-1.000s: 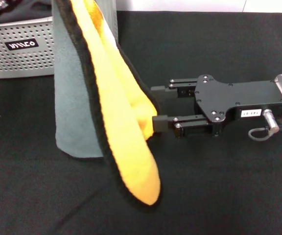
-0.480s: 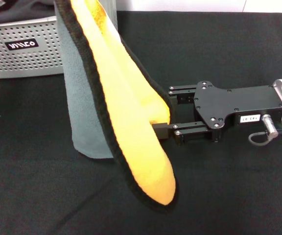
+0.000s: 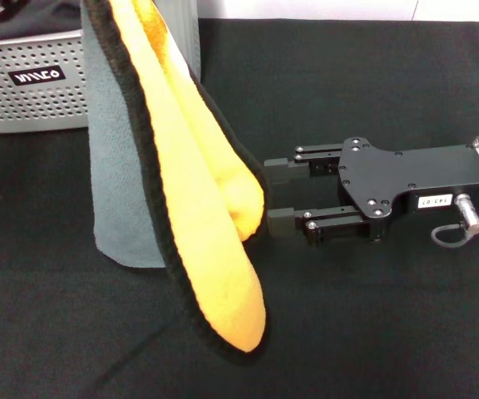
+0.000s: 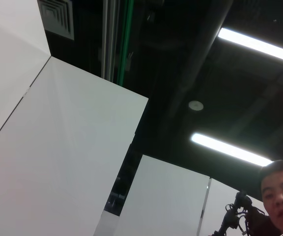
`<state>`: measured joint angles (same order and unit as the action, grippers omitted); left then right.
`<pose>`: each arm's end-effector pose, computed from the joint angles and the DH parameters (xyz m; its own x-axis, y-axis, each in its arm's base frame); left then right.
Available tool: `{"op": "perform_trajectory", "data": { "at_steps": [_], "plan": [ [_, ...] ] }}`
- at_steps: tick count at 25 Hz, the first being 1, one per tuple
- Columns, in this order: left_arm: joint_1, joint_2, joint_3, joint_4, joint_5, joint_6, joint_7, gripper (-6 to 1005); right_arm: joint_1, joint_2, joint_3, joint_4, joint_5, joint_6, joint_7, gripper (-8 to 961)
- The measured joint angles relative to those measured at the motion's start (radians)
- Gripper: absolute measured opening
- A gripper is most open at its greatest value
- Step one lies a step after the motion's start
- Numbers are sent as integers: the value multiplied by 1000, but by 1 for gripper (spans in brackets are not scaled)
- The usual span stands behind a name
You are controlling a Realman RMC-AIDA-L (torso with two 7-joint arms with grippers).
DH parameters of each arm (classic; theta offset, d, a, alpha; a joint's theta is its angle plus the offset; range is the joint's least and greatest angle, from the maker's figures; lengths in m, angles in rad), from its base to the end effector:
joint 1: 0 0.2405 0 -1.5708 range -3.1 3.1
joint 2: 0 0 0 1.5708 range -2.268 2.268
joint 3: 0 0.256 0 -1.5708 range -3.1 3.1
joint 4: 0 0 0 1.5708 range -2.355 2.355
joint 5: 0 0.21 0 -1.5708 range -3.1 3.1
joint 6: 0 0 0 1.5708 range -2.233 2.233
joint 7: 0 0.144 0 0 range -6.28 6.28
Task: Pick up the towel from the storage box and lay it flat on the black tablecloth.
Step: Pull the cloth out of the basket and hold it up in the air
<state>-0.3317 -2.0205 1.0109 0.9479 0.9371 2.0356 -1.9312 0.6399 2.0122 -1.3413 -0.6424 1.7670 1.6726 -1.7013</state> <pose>-0.1741 0.2639 0.1179 0.2505 0.3467 0.9039 0.1173 -0.9377 0.3271 0.1508 0.3213 -0.0236 0.7517 -0.2305 -0.6179 -0.1174 -0.9687 0.2186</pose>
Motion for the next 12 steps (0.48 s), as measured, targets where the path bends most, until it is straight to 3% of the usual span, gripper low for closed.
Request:
{"op": "perform_trajectory", "data": {
  "at_steps": [12],
  "plan": [
    [-3, 2, 0, -5, 0, 0, 0, 45, 0, 0, 0, 7, -2, -14, -7, 590]
  ]
}}
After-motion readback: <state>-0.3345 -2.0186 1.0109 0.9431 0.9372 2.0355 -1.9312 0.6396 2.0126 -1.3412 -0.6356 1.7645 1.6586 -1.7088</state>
